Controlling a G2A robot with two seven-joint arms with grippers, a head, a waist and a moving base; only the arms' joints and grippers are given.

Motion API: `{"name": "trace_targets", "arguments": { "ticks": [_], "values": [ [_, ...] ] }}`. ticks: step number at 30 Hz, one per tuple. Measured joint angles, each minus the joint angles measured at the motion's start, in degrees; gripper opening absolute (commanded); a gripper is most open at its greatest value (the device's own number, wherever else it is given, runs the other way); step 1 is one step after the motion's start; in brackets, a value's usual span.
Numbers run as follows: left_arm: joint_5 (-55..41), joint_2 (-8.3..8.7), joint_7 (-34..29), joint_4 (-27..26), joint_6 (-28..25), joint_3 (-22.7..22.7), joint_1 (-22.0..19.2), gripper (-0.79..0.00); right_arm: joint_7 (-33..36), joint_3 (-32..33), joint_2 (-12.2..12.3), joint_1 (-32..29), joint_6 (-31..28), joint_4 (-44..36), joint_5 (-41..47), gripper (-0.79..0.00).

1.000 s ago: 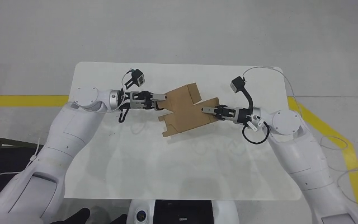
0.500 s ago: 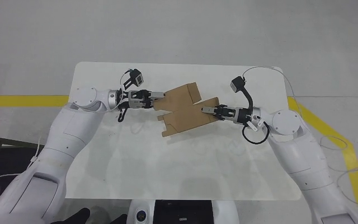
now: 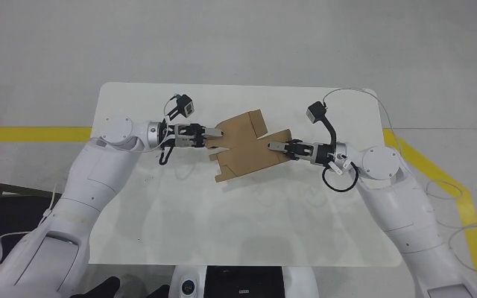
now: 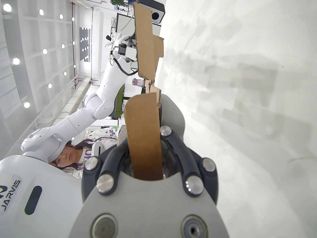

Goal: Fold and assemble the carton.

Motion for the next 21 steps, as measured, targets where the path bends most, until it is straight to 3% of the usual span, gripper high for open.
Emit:
{"name": "trace_targets", "arguments": {
  "ticks": [8, 9, 10, 11, 21],
  "values": [
    [0.3, -0.26, -0.2, 0.1, 0.4, -0.5, 0.1, -0.785, 0.0, 0.0, 0.0, 0.0, 0.1, -0.2, -0.3, -0.776],
    [0.3, -0.30, -0.2, 0.2, 0.5, -0.6, 0.1, -0.785, 0.1, 0.0, 0.0, 0.0, 0.1, -0.2, -0.4, -0.619],
    [0.3, -0.33, -0.2, 0.2, 0.5, -0.7, 0.1, -0.785, 0.2, 0.0, 0.0, 0.0, 0.1, -0.2, -0.4, -0.385],
    [0.3, -0.37, -0.3, 0.2, 0.6, -0.8, 0.1, -0.785, 0.3, -0.1, -0.1, 0.0, 0.2, -0.2, -0.3, 0.000],
    [0.3, -0.04, -1.4, -0.3, -2.9, -3.5, 0.4, -0.785, -1.6, 4.2, 0.9, -1.7, 1.1, -0.1, -2.6, 0.000]
  ]
}}
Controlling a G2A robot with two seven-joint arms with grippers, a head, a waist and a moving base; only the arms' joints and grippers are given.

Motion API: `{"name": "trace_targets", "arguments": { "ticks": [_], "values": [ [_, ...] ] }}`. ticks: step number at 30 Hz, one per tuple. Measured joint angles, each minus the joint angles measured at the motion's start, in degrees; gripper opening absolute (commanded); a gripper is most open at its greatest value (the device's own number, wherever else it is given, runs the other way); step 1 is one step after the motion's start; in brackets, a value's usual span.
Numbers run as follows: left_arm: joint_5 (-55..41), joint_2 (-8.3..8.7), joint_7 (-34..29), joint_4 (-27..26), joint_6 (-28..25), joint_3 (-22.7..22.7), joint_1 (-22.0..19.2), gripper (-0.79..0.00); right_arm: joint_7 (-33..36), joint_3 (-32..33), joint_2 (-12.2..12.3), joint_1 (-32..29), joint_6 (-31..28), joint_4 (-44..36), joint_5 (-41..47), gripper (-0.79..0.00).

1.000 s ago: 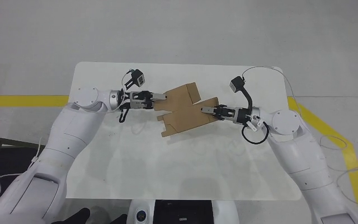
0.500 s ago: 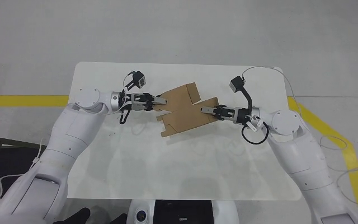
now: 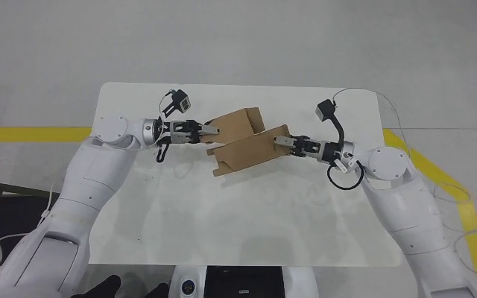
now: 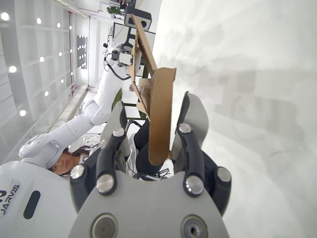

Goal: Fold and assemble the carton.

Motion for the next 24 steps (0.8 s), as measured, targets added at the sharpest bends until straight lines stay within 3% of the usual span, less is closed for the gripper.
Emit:
{"name": "trace_targets", "arguments": {
  "ticks": [8, 15, 24],
  "values": [
    [3.3, 0.64, -1.0, -2.5, -4.5, -1.7, 1.4, -0.785, 0.8, 5.2, 1.0, -2.7, -3.0, -4.5, 1.5, 0.000],
    [2.7, 0.70, -3.3, -6.1, -5.9, -1.9, 3.4, -0.785, 6.8, -1.9, -0.8, 1.5, -10.2, -1.1, 12.6, 0.000],
    [2.2, 0.85, -6.0, -8.6, -6.7, -2.3, 4.8, -0.785, 10.2, -7.0, -2.7, 6.2, -15.1, 5.6, 19.1, 0.000]
  ]
}}
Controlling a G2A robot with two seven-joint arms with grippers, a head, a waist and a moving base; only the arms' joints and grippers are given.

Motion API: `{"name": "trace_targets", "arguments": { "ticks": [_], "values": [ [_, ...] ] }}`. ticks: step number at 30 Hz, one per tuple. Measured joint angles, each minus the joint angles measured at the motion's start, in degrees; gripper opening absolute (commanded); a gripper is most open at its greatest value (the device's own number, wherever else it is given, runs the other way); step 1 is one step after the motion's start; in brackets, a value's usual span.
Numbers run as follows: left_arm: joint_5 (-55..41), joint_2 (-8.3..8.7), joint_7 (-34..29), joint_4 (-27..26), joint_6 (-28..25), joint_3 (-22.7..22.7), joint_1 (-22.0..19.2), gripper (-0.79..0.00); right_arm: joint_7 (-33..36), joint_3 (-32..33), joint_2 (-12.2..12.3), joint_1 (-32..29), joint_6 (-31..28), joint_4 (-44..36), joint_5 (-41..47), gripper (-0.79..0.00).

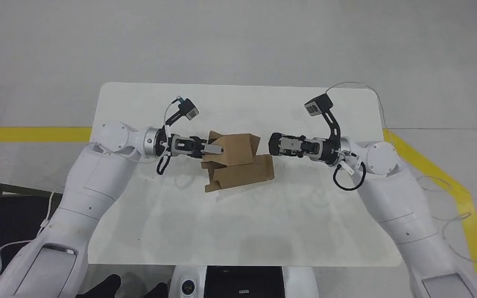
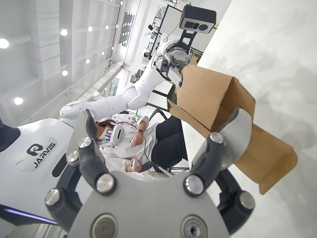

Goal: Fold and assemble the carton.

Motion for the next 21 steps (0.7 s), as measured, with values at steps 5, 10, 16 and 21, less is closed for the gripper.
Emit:
{"name": "trace_targets", "arguments": {
  "ticks": [5, 10, 16, 21],
  "values": [
    [-1.9, -0.02, -0.8, -0.8, 0.8, -0.3, 0.3, -0.785, 1.4, -1.7, -0.7, 1.0, -0.6, 1.8, 2.0, 0.000],
    [-2.8, 0.01, -1.4, -1.6, 1.4, -0.7, 0.5, -0.785, 1.9, -4.0, -1.7, 2.2, -1.6, 3.8, 4.0, 0.000],
    [-3.2, -0.06, -1.6, -1.7, 1.6, -0.9, 0.6, -0.785, 3.2, -6.0, -2.7, 3.7, -2.3, 5.9, 5.8, 0.000],
    [-3.4, -0.17, -1.7, -1.9, 1.7, -1.0, 0.5, -0.785, 4.0, -7.2, -3.5, 4.6, -2.3, 7.6, 7.0, 0.000]
  ]
}}
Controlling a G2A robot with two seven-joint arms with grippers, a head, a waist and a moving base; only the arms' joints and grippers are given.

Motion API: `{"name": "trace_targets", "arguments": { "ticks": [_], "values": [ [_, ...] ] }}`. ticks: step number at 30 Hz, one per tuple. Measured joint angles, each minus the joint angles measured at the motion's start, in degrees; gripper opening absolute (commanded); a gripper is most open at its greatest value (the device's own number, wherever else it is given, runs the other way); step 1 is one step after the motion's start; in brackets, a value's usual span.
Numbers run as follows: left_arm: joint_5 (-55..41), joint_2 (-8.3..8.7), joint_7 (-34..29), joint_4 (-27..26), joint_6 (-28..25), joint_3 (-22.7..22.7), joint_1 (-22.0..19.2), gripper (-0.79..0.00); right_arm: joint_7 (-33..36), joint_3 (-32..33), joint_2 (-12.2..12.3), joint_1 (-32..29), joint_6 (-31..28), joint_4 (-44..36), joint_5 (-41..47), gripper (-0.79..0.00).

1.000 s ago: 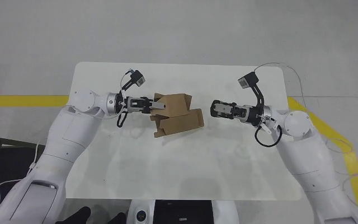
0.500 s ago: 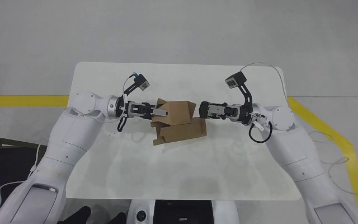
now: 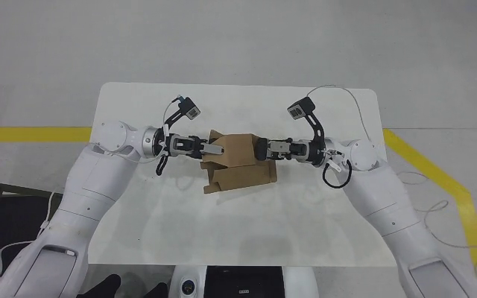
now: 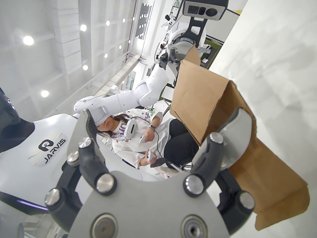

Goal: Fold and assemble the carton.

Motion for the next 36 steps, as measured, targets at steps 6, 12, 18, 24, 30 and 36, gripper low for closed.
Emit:
{"name": "trace_targets", "arguments": {
  "ticks": [6, 12, 18, 24, 30, 36],
  "values": [
    [-0.5, -0.09, -0.2, 0.0, 0.2, -0.3, -0.2, -0.785, 1.1, -1.1, -0.9, 0.5, 0.1, 2.3, 2.9, 0.000],
    [-0.3, -0.11, -0.4, -0.3, 0.4, -0.5, 0.0, -0.785, 3.1, -1.9, -2.1, 1.1, -1.2, 4.6, 7.7, -0.003],
    [0.4, -0.09, -0.4, 0.1, 0.4, -0.6, 0.3, -0.785, 4.3, -1.6, -2.5, 2.2, 0.0, 5.6, 8.2, -0.132],
    [0.9, -0.09, -0.5, 0.4, 0.5, -0.8, 0.3, -0.785, 5.6, -0.7, -2.7, 2.7, 1.3, 5.4, 8.4, -0.142],
    [1.5, -0.10, -0.6, 0.5, 0.6, -0.8, 0.2, -0.785, 7.4, -1.6, -3.2, 4.2, 3.1, 6.7, 6.2, -0.129],
    [1.8, -0.16, -0.8, 0.4, 0.8, -0.7, 0.2, -0.785, 7.6, -3.1, -4.1, 6.4, 3.3, 8.9, 4.2, -0.215]
  ]
}}
